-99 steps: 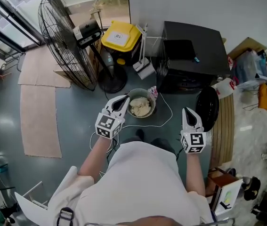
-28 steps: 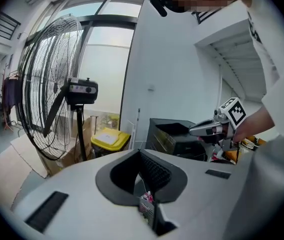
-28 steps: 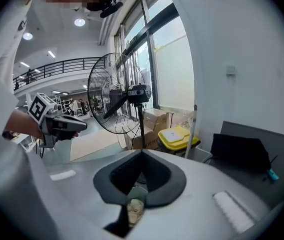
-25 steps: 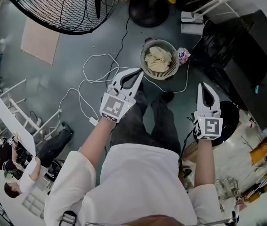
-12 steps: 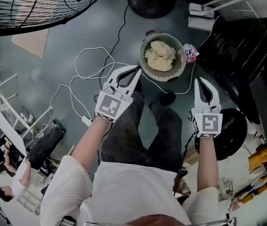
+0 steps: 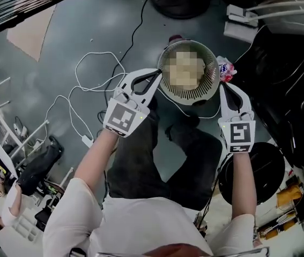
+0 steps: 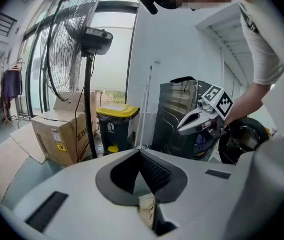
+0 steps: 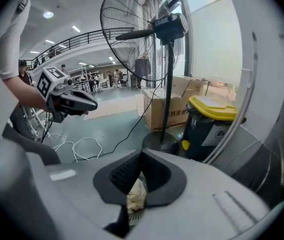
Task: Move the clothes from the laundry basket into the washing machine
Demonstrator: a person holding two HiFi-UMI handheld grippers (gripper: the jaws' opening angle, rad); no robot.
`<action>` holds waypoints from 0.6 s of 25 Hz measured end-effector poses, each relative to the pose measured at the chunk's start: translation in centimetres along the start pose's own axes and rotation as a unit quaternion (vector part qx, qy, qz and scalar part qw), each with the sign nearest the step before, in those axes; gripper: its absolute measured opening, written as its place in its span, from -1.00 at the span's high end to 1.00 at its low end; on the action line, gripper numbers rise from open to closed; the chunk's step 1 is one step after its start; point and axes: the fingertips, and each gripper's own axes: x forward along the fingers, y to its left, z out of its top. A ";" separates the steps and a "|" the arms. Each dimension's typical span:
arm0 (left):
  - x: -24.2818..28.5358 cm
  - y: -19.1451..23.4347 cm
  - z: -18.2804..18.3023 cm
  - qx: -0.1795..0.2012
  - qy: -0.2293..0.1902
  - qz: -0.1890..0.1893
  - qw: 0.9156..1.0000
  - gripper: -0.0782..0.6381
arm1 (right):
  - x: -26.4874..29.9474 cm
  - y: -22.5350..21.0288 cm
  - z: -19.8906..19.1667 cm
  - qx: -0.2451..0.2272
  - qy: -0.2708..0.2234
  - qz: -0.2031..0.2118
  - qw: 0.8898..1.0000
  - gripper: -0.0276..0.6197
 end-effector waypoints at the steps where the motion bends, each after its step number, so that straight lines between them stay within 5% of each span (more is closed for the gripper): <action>1: 0.6 0.5 -0.8 0.003 -0.001 0.001 1.000 0.76 | 1.0 0.0 -0.3 -0.009 -0.001 0.005 1.000 0.88; 15: 8.2 4.3 -7.1 0.051 -0.031 -0.069 0.996 0.76 | 11.9 1.0 -9.9 -0.078 0.015 0.072 0.994 0.88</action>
